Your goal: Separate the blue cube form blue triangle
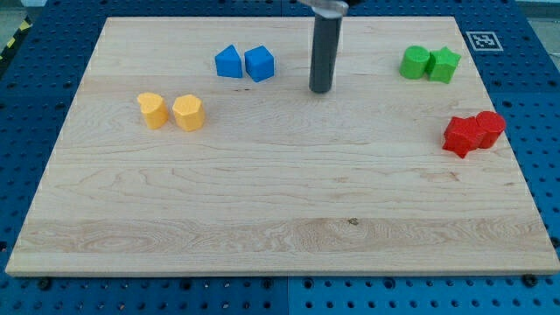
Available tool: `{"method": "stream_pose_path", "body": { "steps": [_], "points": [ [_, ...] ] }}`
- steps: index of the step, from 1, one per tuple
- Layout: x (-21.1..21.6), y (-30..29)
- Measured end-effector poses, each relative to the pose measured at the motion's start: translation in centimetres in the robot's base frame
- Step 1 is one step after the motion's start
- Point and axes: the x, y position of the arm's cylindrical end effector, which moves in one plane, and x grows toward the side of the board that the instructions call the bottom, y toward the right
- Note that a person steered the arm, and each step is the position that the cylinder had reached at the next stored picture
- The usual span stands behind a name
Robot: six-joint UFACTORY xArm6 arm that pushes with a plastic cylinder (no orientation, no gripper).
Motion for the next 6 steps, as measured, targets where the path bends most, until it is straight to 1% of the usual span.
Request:
{"method": "stream_pose_path", "body": {
  "steps": [1,2,3,4,5,6],
  "points": [
    [-4.2,-1.8],
    [-6.1,-6.2],
    [-6.1,-10.9],
    [-3.2,-12.2],
    [-0.7,-12.1],
    [-1.4,-12.6]
  ]
}}
